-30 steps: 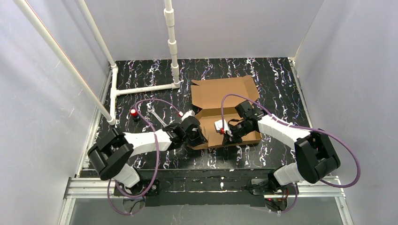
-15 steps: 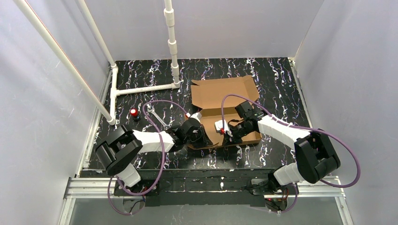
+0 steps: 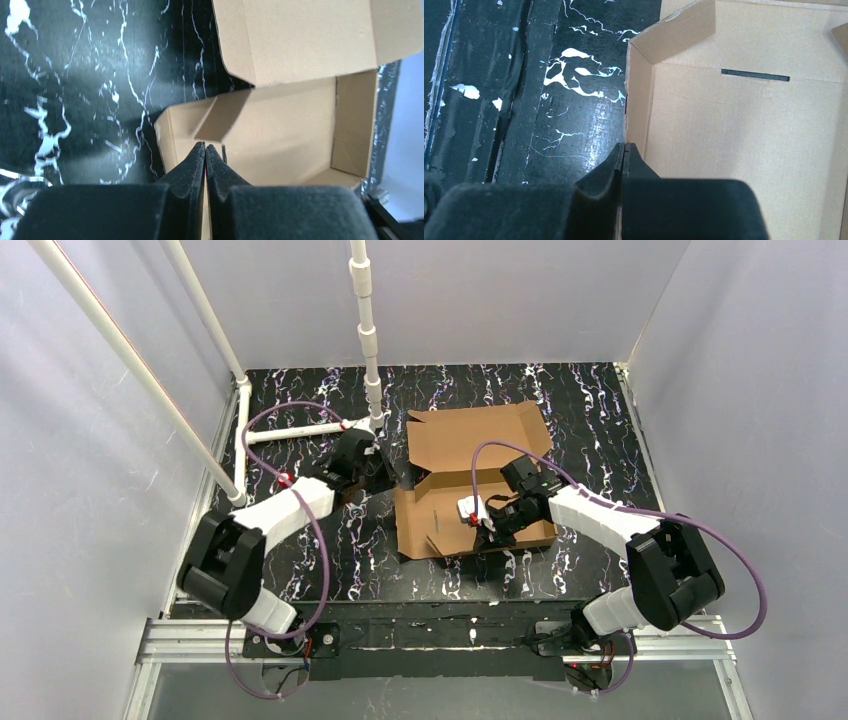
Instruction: Fold the paper box
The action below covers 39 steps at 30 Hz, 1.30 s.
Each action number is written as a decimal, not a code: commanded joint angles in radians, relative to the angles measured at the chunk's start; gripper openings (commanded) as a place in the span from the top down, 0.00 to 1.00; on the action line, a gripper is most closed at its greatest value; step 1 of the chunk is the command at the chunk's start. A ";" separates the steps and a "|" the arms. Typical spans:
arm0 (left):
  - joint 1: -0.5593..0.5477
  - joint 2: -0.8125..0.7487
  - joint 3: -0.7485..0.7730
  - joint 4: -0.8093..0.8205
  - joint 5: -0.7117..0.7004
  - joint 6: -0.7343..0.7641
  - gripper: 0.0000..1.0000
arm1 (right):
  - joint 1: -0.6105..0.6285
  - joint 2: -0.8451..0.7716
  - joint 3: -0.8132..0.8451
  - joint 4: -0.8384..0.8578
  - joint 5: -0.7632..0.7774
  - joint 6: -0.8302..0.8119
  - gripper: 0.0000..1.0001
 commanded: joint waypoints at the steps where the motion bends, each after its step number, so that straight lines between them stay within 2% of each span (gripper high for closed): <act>1: 0.007 0.131 0.101 -0.039 0.000 0.082 0.99 | 0.009 0.036 -0.026 0.006 0.051 -0.004 0.99; 10: 0.002 0.275 0.161 0.034 0.140 0.049 0.99 | 0.009 0.038 -0.025 0.008 0.051 -0.003 0.99; 14: -0.033 0.313 0.184 0.051 0.195 0.045 0.99 | 0.009 0.041 -0.022 0.008 0.051 0.000 0.99; 20: -0.083 0.361 0.197 0.084 0.201 0.002 0.99 | 0.009 0.042 -0.022 0.011 0.053 0.002 0.99; 27: -0.090 0.381 0.207 0.100 0.170 -0.040 0.99 | 0.009 0.043 -0.022 0.012 0.058 0.007 0.99; 32: -0.084 0.230 0.160 0.084 0.208 -0.005 0.98 | 0.003 0.037 -0.023 0.006 0.070 0.005 0.99; 36: -0.080 0.007 0.096 -0.090 0.175 0.063 0.95 | 0.003 0.038 -0.023 0.002 0.069 -0.001 0.99; 39: -0.072 -0.163 -0.023 -0.158 0.131 0.074 0.92 | 0.003 0.041 -0.022 0.000 0.068 -0.003 0.99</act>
